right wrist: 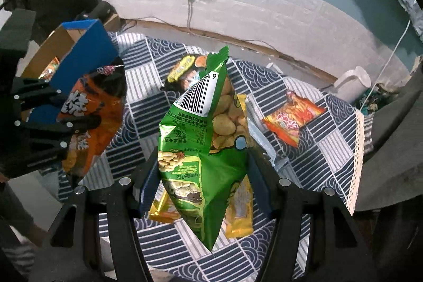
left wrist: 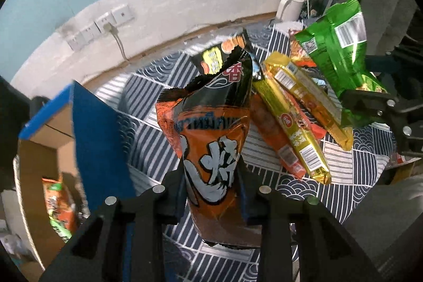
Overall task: Organize snacks
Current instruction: 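Carry the orange-black bag with the left tool while the right tool carries the green bag to the box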
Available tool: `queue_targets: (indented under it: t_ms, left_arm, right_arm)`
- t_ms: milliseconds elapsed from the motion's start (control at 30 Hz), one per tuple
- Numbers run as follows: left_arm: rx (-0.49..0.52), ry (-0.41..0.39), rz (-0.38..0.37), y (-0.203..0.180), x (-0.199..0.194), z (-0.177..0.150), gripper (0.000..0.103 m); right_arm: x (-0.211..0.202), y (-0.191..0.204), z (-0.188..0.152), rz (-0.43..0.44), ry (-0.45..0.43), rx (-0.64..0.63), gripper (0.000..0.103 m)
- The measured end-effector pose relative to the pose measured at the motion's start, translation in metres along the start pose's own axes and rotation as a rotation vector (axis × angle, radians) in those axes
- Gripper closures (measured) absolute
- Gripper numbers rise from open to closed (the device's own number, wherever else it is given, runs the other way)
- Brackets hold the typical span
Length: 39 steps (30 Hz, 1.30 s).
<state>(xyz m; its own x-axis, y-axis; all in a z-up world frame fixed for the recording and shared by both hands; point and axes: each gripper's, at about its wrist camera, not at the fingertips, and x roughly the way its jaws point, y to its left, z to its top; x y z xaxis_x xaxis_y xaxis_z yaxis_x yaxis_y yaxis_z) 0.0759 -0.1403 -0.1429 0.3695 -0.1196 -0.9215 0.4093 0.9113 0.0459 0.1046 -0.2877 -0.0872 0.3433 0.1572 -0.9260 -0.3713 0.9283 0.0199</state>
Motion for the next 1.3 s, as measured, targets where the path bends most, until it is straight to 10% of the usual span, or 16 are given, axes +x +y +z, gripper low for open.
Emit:
queue_targets:
  t_ms: [600,1300]
  left_arm:
    - [0.031,-0.167,0.075,0.038,-0.097,-0.016,0.071]
    - [-0.076,-0.193,0.151,0.126,-0.117,-0.061,0.071]
  right_arm:
    - [-0.051,0.052,0.028,0.074,-0.097,-0.047,0.041]
    - [-0.055,0.157,0.078,0.162,-0.115,-0.191,0.041]
